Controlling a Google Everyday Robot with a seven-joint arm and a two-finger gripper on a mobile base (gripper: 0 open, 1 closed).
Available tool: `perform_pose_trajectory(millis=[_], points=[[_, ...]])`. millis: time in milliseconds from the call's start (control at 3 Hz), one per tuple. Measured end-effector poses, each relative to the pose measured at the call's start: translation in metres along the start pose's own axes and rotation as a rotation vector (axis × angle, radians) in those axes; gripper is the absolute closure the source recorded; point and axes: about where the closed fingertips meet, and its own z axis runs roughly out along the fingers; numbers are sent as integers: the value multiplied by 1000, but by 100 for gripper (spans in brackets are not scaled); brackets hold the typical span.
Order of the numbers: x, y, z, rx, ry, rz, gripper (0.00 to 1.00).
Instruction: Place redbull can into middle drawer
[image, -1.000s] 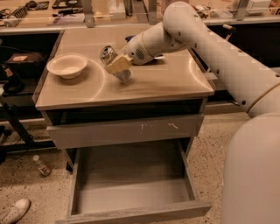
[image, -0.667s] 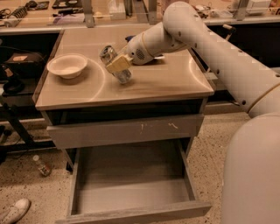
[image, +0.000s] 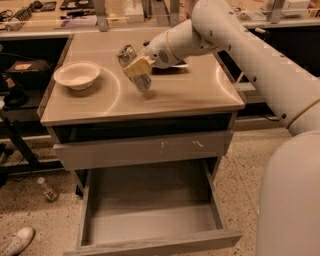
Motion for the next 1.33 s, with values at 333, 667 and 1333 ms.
perform_pose_trajectory(millis=[333,667,1333], points=[[-14,11,-36,68,-47,-2,100],[0,35,-63,133,-56,31,100],[50,83,-84,159,-4,102,100]])
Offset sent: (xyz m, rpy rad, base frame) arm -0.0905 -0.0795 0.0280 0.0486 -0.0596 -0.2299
